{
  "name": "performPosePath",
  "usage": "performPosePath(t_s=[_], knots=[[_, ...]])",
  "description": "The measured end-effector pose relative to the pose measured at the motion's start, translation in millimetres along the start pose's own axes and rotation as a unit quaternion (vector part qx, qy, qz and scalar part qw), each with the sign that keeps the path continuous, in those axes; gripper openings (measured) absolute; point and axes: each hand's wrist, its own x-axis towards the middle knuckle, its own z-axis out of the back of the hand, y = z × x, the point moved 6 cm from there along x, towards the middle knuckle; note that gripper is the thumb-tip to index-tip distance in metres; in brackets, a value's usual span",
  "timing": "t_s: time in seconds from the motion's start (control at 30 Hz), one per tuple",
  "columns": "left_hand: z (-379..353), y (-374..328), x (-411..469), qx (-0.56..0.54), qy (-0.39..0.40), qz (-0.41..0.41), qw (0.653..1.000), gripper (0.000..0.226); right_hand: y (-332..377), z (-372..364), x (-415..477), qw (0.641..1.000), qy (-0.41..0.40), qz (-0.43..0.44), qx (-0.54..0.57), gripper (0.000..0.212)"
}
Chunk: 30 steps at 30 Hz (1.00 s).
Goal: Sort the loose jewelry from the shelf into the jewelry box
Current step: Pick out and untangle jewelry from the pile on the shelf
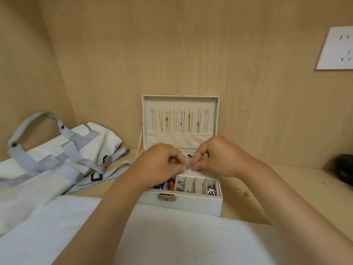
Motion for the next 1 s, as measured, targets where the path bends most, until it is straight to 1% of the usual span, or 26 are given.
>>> performPosePath(t_s=[0.1, 0.27, 0.4, 0.57, 0.73, 0.8, 0.9, 1.0], knots=[[-5, 3, -1, 0.009, -0.011, -0.014, 1.000, 0.006, 3, -2, -1, 1.000, 0.006, 0.004, -0.019, 0.009], [-8, 6, -1, 0.004, -0.007, -0.021, 1.000, 0.008, 6, -8, -2, 0.999, 0.017, 0.017, -0.049, 0.008], [-9, 8, -1, 0.010, -0.002, -0.034, 0.999, 0.019, 6, -9, -1, 0.995, 0.045, 0.022, -0.084, 0.010], [-9, 8, -5, -0.004, -0.014, -0.031, 0.999, 0.019, 7, -11, 0, 0.995, 0.034, 0.028, -0.094, 0.014], [-11, 7, -5, 0.024, -0.019, -0.037, 0.999, 0.021, 4, -10, 1, 0.993, 0.022, 0.027, -0.112, 0.007], [-11, 7, -5, 0.028, -0.024, -0.042, 0.998, 0.018, 5, -10, 0, 0.995, 0.021, 0.032, -0.089, 0.009], [-7, 3, -7, 0.023, -0.039, -0.053, 0.998, 0.014, 6, 0, -6, 1.000, -0.003, 0.021, -0.002, 0.015], [-3, -7, -9, 0.036, -0.070, -0.042, 0.996, 0.013, 2, 18, -18, 0.998, -0.040, 0.018, 0.033, 0.011]])
